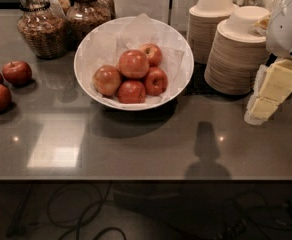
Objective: Pick apple from white bowl
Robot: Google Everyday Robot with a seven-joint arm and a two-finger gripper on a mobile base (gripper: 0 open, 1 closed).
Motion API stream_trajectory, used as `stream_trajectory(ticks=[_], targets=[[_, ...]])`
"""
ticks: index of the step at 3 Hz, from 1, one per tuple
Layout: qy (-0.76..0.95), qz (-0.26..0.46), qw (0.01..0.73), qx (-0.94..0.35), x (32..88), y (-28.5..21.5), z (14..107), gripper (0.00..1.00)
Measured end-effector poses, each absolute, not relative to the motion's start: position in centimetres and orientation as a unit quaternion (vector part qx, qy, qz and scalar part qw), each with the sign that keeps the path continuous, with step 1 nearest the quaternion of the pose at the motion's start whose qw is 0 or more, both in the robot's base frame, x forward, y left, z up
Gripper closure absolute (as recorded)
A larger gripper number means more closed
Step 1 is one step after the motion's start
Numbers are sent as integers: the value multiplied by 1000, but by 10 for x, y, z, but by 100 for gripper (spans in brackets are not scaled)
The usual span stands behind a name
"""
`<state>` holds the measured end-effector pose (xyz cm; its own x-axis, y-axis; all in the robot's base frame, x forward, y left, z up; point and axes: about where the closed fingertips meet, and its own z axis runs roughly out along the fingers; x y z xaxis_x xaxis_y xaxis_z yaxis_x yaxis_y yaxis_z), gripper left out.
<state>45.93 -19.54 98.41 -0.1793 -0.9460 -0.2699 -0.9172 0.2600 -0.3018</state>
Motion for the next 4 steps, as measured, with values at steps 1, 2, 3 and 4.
stream_trajectory(ticks=[1,2,3,4], targets=[[767,-35,204,-607,459,-195,984,0],[770,-19,216,-601,462,-191,981,0],[752,29,258,-606,482,-164,973,0],[719,89,298,-621,503,-130,971,0]])
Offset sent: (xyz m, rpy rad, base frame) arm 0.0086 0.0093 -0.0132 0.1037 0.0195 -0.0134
